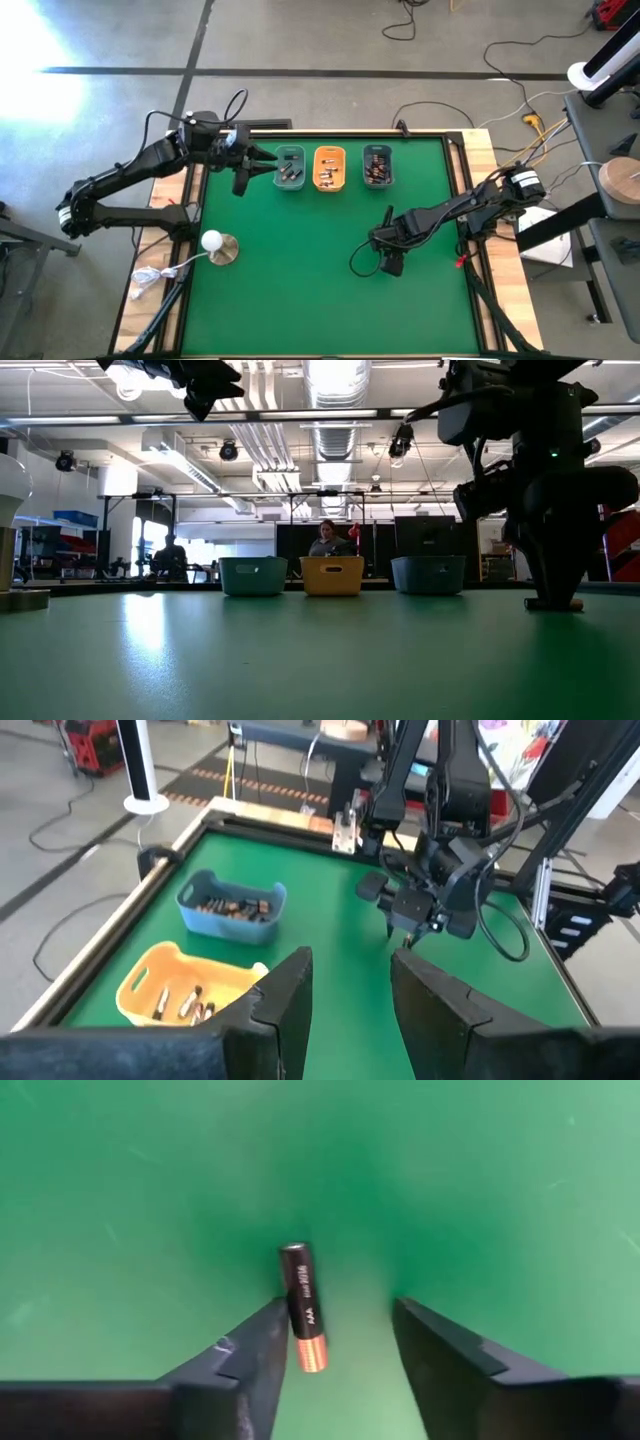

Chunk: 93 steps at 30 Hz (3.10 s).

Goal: Sort batteries
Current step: Put the small brown battery into the gray bin, then return to home position

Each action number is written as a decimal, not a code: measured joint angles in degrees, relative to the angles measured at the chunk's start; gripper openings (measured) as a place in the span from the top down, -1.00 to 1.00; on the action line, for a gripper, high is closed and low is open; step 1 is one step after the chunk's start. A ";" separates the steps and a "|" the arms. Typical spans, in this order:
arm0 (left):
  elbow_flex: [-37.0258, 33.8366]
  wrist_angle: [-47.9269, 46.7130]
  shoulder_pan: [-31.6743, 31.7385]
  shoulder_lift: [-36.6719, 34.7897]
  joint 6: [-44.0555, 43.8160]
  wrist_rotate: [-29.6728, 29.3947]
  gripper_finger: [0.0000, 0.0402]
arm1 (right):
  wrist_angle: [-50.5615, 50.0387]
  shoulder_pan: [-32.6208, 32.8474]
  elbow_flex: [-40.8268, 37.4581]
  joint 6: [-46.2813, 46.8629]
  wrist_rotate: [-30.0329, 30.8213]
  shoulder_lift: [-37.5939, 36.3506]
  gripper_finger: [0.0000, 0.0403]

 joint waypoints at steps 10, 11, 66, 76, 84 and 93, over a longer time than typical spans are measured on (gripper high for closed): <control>0.00 7.08 0.00 0.81 -0.70 0.01 0.42 | 0.55 -0.21 -1.03 3.10 0.50 0.83 0.77; 0.00 7.61 0.00 0.30 -0.61 0.00 0.42 | 0.51 -0.33 -1.03 3.17 0.38 0.85 0.83; -0.22 6.54 0.79 -11.66 -2.79 -3.04 0.42 | -14.18 -36.77 28.41 -16.72 3.40 5.52 0.92; -0.22 7.26 0.79 -12.25 -5.39 -2.91 0.42 | -13.52 -48.12 24.68 -18.15 0.88 9.85 0.92; -0.22 7.74 0.80 -12.50 -8.15 -2.91 0.42 | -9.98 -48.26 25.43 -15.85 1.09 15.55 0.70; -0.22 6.85 0.83 -9.11 -5.60 -2.92 0.42 | -14.91 -48.24 31.90 -19.13 -2.02 11.98 0.45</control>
